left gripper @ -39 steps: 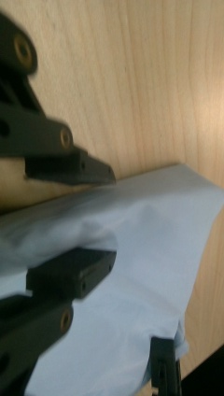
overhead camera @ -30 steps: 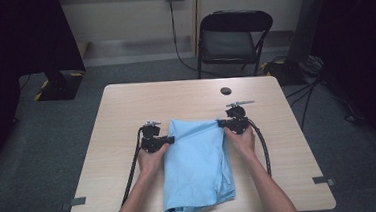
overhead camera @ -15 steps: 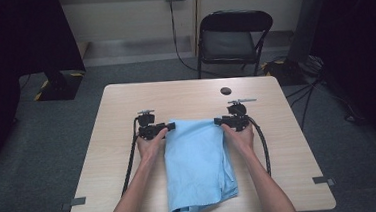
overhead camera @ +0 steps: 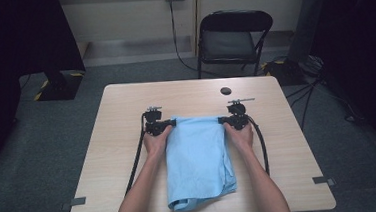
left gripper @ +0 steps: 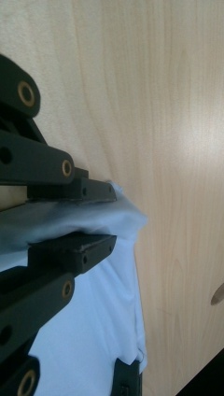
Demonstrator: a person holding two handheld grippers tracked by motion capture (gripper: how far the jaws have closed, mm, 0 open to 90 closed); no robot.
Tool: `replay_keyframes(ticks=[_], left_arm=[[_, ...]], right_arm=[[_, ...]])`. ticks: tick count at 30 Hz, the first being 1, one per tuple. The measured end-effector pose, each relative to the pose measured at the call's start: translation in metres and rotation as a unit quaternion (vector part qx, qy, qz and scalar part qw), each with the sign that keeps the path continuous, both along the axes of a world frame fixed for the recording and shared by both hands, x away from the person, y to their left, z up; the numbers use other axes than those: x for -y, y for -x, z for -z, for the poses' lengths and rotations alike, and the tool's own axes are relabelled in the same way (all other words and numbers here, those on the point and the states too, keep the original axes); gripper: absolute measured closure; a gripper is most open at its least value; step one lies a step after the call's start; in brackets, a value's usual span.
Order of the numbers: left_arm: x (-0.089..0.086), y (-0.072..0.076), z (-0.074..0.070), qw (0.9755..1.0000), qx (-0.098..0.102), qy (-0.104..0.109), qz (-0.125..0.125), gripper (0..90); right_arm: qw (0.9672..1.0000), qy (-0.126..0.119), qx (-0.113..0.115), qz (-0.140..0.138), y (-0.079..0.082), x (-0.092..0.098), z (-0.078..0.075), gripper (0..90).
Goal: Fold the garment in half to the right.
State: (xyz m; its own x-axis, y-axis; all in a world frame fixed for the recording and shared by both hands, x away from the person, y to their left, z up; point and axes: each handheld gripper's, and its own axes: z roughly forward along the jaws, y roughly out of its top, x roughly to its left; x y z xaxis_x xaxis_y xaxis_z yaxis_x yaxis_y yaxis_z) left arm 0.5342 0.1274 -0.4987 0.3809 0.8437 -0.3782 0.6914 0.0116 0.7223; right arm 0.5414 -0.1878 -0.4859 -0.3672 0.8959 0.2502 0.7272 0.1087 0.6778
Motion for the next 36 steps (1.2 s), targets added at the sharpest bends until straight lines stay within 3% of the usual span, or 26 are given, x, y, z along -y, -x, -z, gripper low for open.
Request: replay_keyframes(ticks=[2,5,7,9,11,15,18,20,25,27,29,31,33,36], left_arm=[[-0.001,-0.003,-0.001,0.9999,-0.008,0.000,0.009,71.6],[-0.012,-0.001,-0.006,0.9999,-0.012,0.005,0.008,58.1],[-0.018,0.004,-0.011,0.9999,-0.008,-0.003,0.011,53.3],[-0.023,0.010,-0.016,0.9998,0.001,0.009,0.019,48.5],[-0.025,0.018,-0.021,0.9996,0.012,0.008,0.024,48.9],[-0.026,0.032,-0.028,0.9991,0.015,0.012,0.037,52.9],[-0.029,0.051,-0.031,0.9984,0.000,0.009,0.056,51.9],[-0.035,0.063,-0.032,0.9982,0.007,0.003,0.059,51.5],[-0.044,0.085,-0.027,0.9976,-0.010,0.008,0.068,49.6],[-0.042,0.095,-0.023,0.9969,-0.015,-0.002,0.077,49.9],[-0.040,0.105,-0.018,0.9966,-0.023,0.010,0.078,47.1],[-0.036,0.113,-0.018,0.9964,-0.026,-0.011,0.080,46.3],[-0.037,0.120,-0.019,0.9958,-0.028,0.005,0.087,45.7],[-0.035,0.131,-0.017,0.9948,-0.031,-0.001,0.097,44.4]], right_arm=[[0.9999,0.011,0.000,0.005,-0.002,-0.001,-0.002,79.2],[0.9999,0.009,0.007,0.010,0.001,0.002,-0.009,62.7],[0.9999,0.008,0.012,0.007,0.005,0.006,-0.015,56.1],[0.9997,-0.005,0.022,0.004,0.013,0.012,-0.023,51.4],[0.9992,-0.019,0.034,-0.004,0.023,0.015,-0.032,52.6],[0.9987,-0.032,0.032,-0.023,0.037,0.014,-0.043,51.1],[0.9979,-0.034,0.036,-0.040,0.058,0.011,-0.047,48.9],[0.9977,-0.025,0.036,-0.052,0.075,0.011,-0.043,47.7],[0.9971,-0.031,0.026,-0.065,0.100,0.014,-0.034,46.1],[0.9967,-0.030,0.021,-0.073,0.108,0.011,-0.033,46.2],[0.9965,-0.025,0.018,-0.077,0.116,0.009,-0.033,46.5],[0.9964,-0.023,0.019,-0.080,0.124,0.007,-0.034,48.2],[0.9959,-0.019,0.024,-0.085,0.133,0.006,-0.034,49.9],[0.9960,-0.006,0.014,-0.088,0.145,0.005,-0.026,52.4]])
